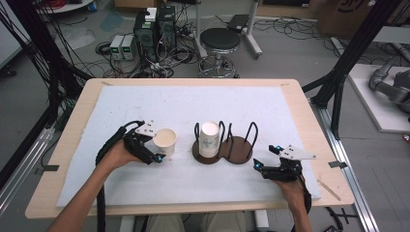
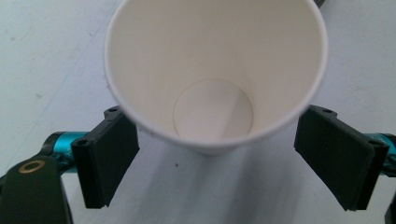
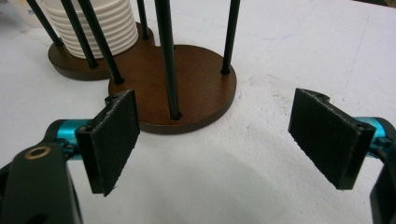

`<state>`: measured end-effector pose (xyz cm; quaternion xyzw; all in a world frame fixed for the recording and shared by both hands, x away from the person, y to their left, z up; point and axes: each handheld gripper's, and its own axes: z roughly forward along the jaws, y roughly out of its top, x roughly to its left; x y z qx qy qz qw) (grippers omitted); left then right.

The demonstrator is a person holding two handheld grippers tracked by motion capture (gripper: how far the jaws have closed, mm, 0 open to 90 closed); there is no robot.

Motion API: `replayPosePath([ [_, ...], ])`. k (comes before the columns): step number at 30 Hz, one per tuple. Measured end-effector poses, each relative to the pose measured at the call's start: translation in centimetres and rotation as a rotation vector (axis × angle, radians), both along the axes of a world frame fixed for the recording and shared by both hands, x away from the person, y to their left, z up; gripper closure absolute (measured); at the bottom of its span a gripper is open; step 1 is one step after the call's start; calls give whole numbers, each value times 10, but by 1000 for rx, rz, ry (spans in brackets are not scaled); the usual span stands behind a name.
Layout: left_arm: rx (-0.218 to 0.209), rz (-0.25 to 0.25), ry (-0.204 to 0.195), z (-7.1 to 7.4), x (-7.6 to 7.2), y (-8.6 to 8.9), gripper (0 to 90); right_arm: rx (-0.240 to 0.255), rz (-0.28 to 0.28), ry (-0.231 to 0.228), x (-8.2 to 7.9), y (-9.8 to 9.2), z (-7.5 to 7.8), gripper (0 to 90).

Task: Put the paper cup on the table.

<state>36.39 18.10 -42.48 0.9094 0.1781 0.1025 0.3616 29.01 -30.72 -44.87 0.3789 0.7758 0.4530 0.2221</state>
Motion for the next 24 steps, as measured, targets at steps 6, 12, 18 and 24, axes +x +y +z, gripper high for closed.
replayPosePath([
  [6,-63,60,-22,-3,-19,21,137,1,1,-2,0,-1,0,167],
  [12,-145,138,-60,-9,-39,43,137,3,2,-10,0,-1,0,167],
  [18,-275,208,-96,-18,-63,57,138,3,0,-10,0,-1,0,167],
  [24,-386,314,-184,-26,-79,69,137,9,0,-8,0,-1,0,167],
])
